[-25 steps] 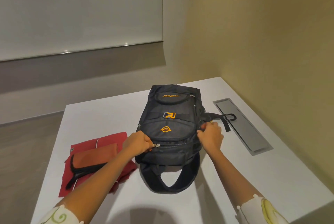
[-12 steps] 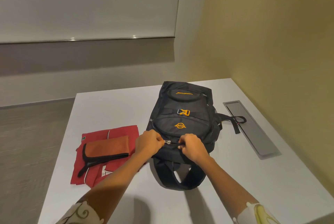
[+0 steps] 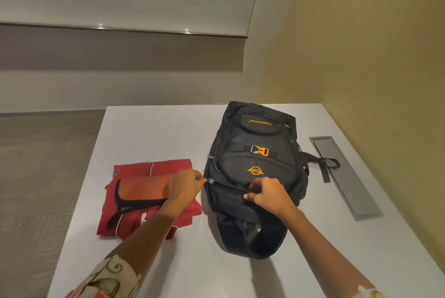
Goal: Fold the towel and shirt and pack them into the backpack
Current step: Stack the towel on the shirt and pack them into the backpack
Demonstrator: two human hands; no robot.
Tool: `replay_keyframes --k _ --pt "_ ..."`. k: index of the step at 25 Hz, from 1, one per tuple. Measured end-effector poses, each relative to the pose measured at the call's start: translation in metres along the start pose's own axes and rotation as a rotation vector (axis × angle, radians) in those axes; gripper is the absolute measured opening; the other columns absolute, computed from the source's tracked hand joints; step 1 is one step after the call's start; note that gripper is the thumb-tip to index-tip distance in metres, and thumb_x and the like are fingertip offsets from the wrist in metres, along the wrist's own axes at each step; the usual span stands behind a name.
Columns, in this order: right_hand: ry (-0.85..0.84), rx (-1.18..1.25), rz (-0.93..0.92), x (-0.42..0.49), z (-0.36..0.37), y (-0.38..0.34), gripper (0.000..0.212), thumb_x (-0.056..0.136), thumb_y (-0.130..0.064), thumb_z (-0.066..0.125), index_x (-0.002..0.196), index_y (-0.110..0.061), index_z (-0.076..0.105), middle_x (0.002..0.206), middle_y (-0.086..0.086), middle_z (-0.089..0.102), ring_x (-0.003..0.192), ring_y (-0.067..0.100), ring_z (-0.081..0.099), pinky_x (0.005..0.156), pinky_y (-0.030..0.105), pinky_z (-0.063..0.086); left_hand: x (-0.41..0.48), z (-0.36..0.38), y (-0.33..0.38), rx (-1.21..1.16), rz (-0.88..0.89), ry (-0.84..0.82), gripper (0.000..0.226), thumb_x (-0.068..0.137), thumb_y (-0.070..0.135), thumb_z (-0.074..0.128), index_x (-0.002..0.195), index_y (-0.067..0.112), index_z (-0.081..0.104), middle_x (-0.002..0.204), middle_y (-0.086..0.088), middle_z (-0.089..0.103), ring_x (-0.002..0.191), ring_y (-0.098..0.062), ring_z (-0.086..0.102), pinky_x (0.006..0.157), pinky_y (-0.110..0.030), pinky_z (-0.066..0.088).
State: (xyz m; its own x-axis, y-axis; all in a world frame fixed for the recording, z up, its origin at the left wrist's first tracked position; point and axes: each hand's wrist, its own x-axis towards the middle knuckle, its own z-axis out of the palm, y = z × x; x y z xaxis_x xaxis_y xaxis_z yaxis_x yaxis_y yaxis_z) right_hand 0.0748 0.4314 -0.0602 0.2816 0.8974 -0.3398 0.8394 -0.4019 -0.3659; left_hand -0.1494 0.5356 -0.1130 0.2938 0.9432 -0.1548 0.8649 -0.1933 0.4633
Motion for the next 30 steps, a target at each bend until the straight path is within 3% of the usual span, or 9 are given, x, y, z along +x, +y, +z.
replay_keyframes --k 3,6,9,16,19,24,27,30 --pt "0.047 -0.010 -0.088 0.017 0.013 -0.043 0.032 0.083 -0.043 0.070 0.100 -0.017 0.071 0.098 0.004 0.070 0.092 0.026 0.065 0.080 0.035 0.053 -0.003 0.007 -0.009 -0.049 -0.003 0.031 0.023 0.093 0.039 0.059 0.106 0.029 0.075 0.095 0.010 0.074 0.076 -0.012 0.065 0.054 -0.013 0.037" --pt "0.018 -0.201 -0.155 0.029 0.040 -0.080 0.030 0.088 -0.036 0.066 0.103 -0.010 0.067 0.104 0.010 0.066 0.096 0.030 0.062 0.079 0.037 0.051 -0.004 0.012 -0.009 -0.039 0.023 0.055 0.024 0.093 0.041 0.059 0.108 0.030 0.074 0.098 0.010 0.074 0.079 -0.012 0.066 0.067 -0.017 0.051" --pt "0.006 -0.324 -0.164 0.036 0.050 -0.089 0.020 0.093 -0.020 0.059 0.106 -0.006 0.063 0.110 0.012 0.062 0.101 0.032 0.060 0.081 0.038 0.049 0.000 0.014 -0.012 0.018 0.031 0.070 0.028 0.092 0.045 0.059 0.112 0.030 0.073 0.102 0.009 0.073 0.083 -0.013 0.066 0.077 -0.021 0.055" --pt "0.099 -0.217 -0.185 0.039 0.038 -0.073 0.020 0.095 -0.025 0.057 0.105 -0.011 0.066 0.108 0.007 0.064 0.098 0.027 0.062 0.081 0.034 0.048 0.031 0.021 -0.007 0.115 -0.006 0.131 0.030 0.095 0.047 0.054 0.110 0.027 0.071 0.105 0.005 0.070 0.096 -0.013 0.059 0.081 -0.027 0.047" --pt "0.145 -0.166 -0.175 0.038 0.032 -0.064 0.017 0.093 -0.026 0.059 0.099 -0.012 0.068 0.102 0.004 0.065 0.095 0.025 0.063 0.079 0.034 0.047 0.052 0.028 0.000 0.193 0.027 0.130 0.030 0.098 0.041 0.049 0.107 0.021 0.069 0.105 0.002 0.068 0.103 -0.017 0.057 0.084 -0.032 0.044" --pt "0.169 -0.111 -0.173 0.034 0.027 -0.054 0.011 0.089 -0.025 0.065 0.092 -0.016 0.070 0.093 0.000 0.067 0.087 0.021 0.064 0.070 0.029 0.043 0.090 0.044 0.000 0.298 0.080 0.075 0.022 0.098 0.027 0.046 0.102 0.016 0.065 0.104 -0.001 0.066 0.103 -0.020 0.055 0.076 -0.033 0.037" --pt "0.170 -0.120 -0.173 0.034 0.026 -0.051 0.010 0.089 -0.026 0.066 0.092 -0.018 0.070 0.091 -0.002 0.067 0.085 0.020 0.064 0.066 0.025 0.035 0.115 0.048 -0.003 0.350 0.116 0.044 0.016 0.096 0.020 0.050 0.103 0.016 0.063 0.107 -0.001 0.065 0.105 -0.022 0.055 0.080 -0.034 0.038" --pt "0.164 -0.116 -0.166 0.033 0.026 -0.048 0.010 0.089 -0.028 0.066 0.093 -0.020 0.071 0.093 -0.004 0.067 0.083 0.017 0.064 0.066 0.024 0.037 0.138 0.050 -0.003 0.398 0.142 0.009 0.015 0.095 0.015 0.053 0.107 0.014 0.062 0.111 -0.003 0.063 0.109 -0.023 0.053 0.086 -0.036 0.037"
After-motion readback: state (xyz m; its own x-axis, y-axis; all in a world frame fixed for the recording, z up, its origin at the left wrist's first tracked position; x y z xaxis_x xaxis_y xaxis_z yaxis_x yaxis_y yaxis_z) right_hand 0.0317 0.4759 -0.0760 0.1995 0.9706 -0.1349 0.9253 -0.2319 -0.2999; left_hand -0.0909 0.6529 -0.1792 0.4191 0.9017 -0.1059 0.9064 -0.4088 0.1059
